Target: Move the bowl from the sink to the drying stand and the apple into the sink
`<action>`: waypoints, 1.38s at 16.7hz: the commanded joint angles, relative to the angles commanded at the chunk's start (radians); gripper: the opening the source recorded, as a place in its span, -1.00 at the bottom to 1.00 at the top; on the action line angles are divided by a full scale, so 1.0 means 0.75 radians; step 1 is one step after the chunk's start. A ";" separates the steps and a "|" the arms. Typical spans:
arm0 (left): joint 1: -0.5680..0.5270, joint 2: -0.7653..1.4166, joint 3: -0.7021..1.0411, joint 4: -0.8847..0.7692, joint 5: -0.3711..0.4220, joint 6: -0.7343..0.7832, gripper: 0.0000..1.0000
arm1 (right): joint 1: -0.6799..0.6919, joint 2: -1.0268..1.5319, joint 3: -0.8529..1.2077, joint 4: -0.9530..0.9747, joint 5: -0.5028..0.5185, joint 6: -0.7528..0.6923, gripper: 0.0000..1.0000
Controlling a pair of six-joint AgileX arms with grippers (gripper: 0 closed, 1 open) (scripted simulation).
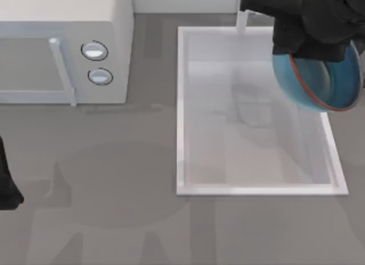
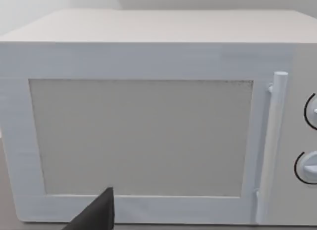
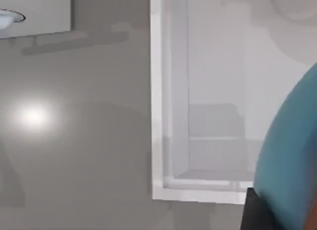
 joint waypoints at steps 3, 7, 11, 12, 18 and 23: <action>0.000 0.000 0.000 0.000 0.000 0.000 1.00 | -0.293 -0.048 -0.113 0.337 -0.115 -0.163 -1.00; 0.000 0.000 0.000 0.000 0.000 0.000 1.00 | -0.729 -0.087 -0.280 0.866 -0.287 -0.414 -1.00; 0.000 0.000 0.000 0.000 0.000 0.000 1.00 | -1.095 -0.236 -0.449 1.268 -0.417 -0.676 -1.00; 0.000 0.000 0.000 0.000 0.000 0.000 1.00 | -1.158 -0.287 -0.478 1.337 -0.445 -0.732 -1.00; 0.000 0.000 0.000 0.000 0.000 0.000 1.00 | -1.289 -0.416 -0.512 1.481 -0.524 -0.848 -1.00; 0.000 0.000 0.000 0.000 0.000 0.000 1.00 | -1.276 -0.376 -0.526 1.527 -0.515 -0.848 -1.00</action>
